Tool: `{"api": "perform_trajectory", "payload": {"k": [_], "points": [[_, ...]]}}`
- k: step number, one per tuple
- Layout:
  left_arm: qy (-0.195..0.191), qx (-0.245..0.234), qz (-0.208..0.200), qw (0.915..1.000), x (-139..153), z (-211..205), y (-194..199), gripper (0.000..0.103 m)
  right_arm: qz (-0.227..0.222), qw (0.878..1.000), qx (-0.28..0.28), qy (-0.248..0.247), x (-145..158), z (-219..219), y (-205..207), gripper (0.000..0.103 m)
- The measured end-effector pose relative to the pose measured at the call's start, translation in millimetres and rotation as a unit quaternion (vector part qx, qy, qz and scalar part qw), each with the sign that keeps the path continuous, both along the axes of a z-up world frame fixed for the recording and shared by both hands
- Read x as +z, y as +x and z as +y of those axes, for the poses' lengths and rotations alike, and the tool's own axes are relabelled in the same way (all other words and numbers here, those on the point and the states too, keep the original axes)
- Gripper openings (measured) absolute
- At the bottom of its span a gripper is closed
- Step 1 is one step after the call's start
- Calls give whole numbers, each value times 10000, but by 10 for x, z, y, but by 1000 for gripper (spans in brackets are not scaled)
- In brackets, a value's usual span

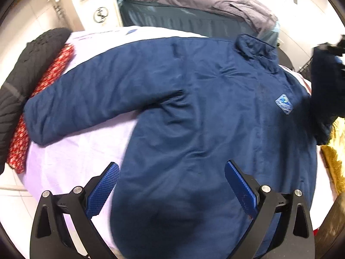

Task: Fold large clothes
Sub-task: 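Grasp the navy jacket front with the left gripper and fold it toward the collar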

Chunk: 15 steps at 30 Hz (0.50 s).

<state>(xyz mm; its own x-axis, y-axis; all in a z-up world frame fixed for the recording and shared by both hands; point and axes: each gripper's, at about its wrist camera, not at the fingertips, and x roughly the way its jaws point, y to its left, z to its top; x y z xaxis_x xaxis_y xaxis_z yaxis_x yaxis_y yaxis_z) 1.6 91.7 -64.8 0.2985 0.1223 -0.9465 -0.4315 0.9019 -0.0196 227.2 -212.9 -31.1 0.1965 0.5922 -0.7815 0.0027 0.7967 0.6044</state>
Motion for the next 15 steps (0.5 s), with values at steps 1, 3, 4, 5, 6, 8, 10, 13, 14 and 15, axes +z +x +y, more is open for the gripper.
{"api": "perform_trajectory", "payload": {"k": [1,3,4,5,6,8,10,13,14,15], "points": [[-8,80,22,10000,-15,71,-49,96,-111,9991,206,-357,-102,275,-30,12],[-82,307,66,9995,-53,241,-161,96,-252,9946,504,-869,-306,654,-124,17],[-115,395,67,9991,-67,308,-206,96,-297,9908,680,-1135,-422,839,-171,21],[-137,475,72,9988,-83,372,-246,96,-301,9878,794,-1305,-512,952,-196,24],[-149,556,91,9983,-104,443,-287,96,-288,9848,915,-1445,-597,1106,-254,34],[-165,637,112,9978,-138,538,-328,96,-232,9821,1099,-1514,-704,1314,-363,54],[-226,674,134,9974,-182,606,-331,96,-143,9821,1238,-1410,-757,1381,-477,60],[-531,589,91,9968,-231,619,-181,96,-312,9834,1376,-1142,-740,1307,-615,60],[-628,533,54,9966,-236,596,-119,96,-393,9834,1360,-1132,-723,1226,-632,60],[-797,416,-9,9960,-246,545,-6,96,-476,9838,1326,-1106,-703,1125,-646,61]]}}
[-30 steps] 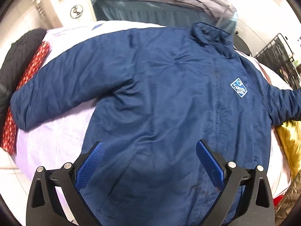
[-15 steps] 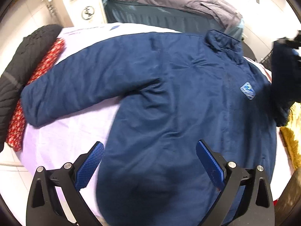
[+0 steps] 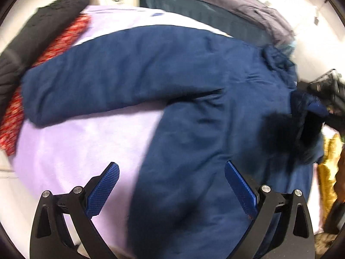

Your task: Fold large clothes

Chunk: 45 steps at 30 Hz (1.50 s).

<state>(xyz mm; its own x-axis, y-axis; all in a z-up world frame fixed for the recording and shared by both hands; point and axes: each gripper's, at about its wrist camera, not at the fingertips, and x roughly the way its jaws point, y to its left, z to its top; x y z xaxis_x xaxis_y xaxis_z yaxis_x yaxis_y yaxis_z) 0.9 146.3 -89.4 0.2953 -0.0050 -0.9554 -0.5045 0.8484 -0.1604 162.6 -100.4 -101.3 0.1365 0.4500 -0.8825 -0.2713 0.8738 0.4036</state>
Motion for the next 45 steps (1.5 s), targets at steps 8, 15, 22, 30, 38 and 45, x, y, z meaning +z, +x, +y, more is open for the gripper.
{"api": "perform_trajectory", "payload": {"k": [8,15,22,30,38,45], "points": [[-590,-678,-269,9956,38,-537,836,96,1522,9375,-455,3096,-68,-831,-173,80],[-1126,-1089,-86,9876,-150,-931,1224,96,493,9791,-1564,1202,-179,-1680,-317,80],[-1182,-1552,501,9795,-748,-1388,1630,66,758,9585,-2678,612,-487,-2598,-740,80],[-347,-2186,315,9747,-694,-1554,2024,13,714,9490,-3068,111,-617,-3045,-1032,80],[1763,-2645,-713,9455,223,-1504,2594,15,324,9642,-2565,-593,-620,-3050,-903,80],[1286,-2280,970,9602,-664,-1265,2462,63,-115,9773,-1687,-1279,-571,-2602,-454,80]]}}
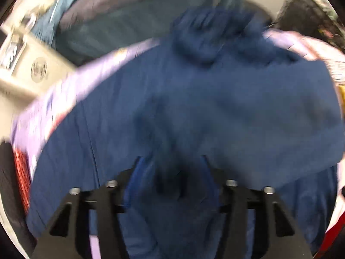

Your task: Fold large clothes

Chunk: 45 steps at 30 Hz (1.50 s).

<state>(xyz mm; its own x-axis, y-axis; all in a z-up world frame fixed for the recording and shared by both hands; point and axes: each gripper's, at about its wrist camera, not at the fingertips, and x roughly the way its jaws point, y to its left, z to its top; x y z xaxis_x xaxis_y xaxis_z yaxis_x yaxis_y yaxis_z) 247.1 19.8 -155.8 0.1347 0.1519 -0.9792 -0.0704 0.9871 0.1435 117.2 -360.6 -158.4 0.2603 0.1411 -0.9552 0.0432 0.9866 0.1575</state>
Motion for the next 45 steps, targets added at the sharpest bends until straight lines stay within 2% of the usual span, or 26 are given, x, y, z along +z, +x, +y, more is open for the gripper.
{"api": "perform_trajectory", "payload": {"k": [1,2,3,4,6,7,9,11,14,18,20,22,26,30,34,37,42,45], "points": [[-12,243,129,9996,-88,94,-58,67,-74,9997,167,-168,13,72,75,80],[-192,560,119,9982,-119,221,-129,70,-171,9989,303,-308,29,129,127,80],[-328,789,37,9963,-96,305,-171,77,-279,9977,427,-439,55,200,171,80],[-477,1102,-151,9926,-15,403,-227,77,-403,9958,589,-576,72,266,226,80],[-645,1303,-536,9879,153,457,-280,80,-531,9914,896,-796,85,390,348,82],[-696,1298,-735,9864,241,435,-292,89,-568,9898,949,-897,78,420,396,82],[-789,1074,-933,9867,327,328,-295,97,-583,9884,950,-1030,43,469,512,83],[-761,665,-712,9923,240,118,-229,96,-365,9897,924,-1034,-81,555,665,87],[-429,349,-308,9980,-62,-55,-203,96,97,9888,981,-1123,-408,666,817,89],[-413,189,348,9984,-569,-171,-178,98,253,9752,1393,-1698,-738,852,790,95],[-699,368,331,9963,-659,-81,-173,98,184,9692,1548,-1906,-810,914,760,96],[-952,494,410,9934,-692,13,-134,98,131,9707,1470,-1895,-827,905,766,97],[-878,492,566,9933,-728,1,-53,98,205,9721,1326,-1926,-870,902,814,97],[-851,484,509,9939,-751,-35,-37,98,197,9701,1223,-2089,-914,975,829,97],[-1001,392,390,9934,-685,-30,-232,98,250,9731,1121,-1996,-908,984,793,97],[-1205,702,201,9900,-520,188,-428,96,388,9742,1198,-1873,-770,932,831,97],[-1771,1433,-629,9717,-119,625,-999,96,-223,9839,1169,-1334,-239,965,617,97],[-1841,1843,-841,9618,-6,943,-1446,96,-159,9898,1184,-777,-49,1129,432,97]]}}
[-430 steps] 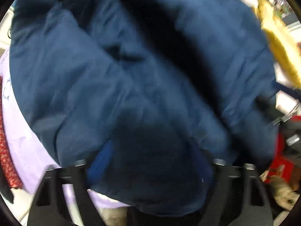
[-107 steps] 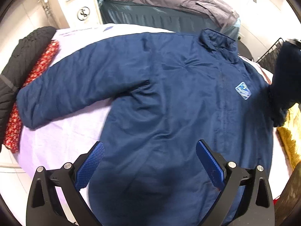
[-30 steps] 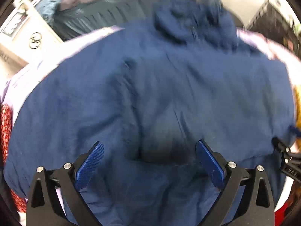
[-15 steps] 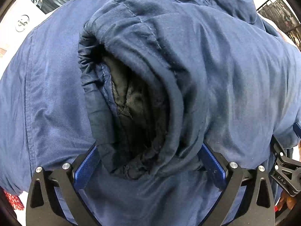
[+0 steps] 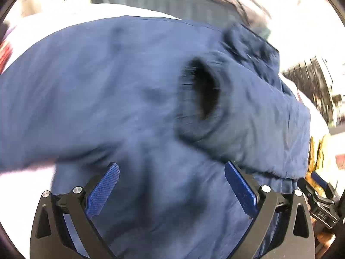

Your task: Fold large clothes

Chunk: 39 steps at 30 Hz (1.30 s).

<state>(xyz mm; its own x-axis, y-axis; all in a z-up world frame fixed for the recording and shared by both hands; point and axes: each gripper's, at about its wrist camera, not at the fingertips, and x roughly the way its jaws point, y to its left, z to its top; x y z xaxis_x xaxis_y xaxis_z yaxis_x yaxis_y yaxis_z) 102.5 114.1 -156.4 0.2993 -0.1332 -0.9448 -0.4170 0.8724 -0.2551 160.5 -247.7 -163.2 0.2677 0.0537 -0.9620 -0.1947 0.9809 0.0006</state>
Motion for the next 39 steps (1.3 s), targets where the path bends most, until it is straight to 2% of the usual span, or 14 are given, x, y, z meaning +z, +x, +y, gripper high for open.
{"api": "perform_trajectory", "payload": {"k": [3,5,9,14,17,19,24,26,28,31,34,35,37,39], "points": [[156,494,53,9986,34,319,-481,96,207,9993,104,306,35,279,-235,97],[263,815,113,9963,91,531,-773,96,474,9967,445,478,0,629,-440,97],[341,1713,181,9845,154,1124,-1442,96,876,9894,1047,501,-117,1127,-837,97],[284,2732,84,9615,152,1723,-2194,95,1066,9801,1648,307,-171,1499,-1162,97],[288,3138,154,9489,79,2044,-2507,89,978,9783,1823,111,-157,1621,-1241,97],[243,3419,63,9394,93,2295,-2720,86,942,9778,1870,29,-143,1675,-1264,97],[-39,4182,-249,9080,57,2874,-2986,85,865,9793,1822,-143,-123,1735,-1312,97],[-182,4370,-186,8991,-5,3083,-3020,85,833,9810,1740,-208,-101,1730,-1326,97],[-166,4511,-199,8921,-68,3278,-3056,85,812,9825,1659,-239,-61,1634,-1330,97],[-199,4466,-181,8943,-144,3502,-3045,85,804,9842,1552,-296,-29,1551,-1371,97],[-40,4298,-113,9028,-181,3567,-2950,85,837,9848,1484,-335,-24,1456,-1439,97],[75,4155,-96,9095,-168,3582,-2906,83,846,9851,1456,-339,-29,1454,-1451,97],[229,3963,-69,9178,-137,3597,-2856,56,845,9863,1379,-323,-20,1431,-1475,97],[230,3823,-167,9236,-63,3564,-2809,41,795,9879,1299,-299,-1,1417,-1479,97]]}}
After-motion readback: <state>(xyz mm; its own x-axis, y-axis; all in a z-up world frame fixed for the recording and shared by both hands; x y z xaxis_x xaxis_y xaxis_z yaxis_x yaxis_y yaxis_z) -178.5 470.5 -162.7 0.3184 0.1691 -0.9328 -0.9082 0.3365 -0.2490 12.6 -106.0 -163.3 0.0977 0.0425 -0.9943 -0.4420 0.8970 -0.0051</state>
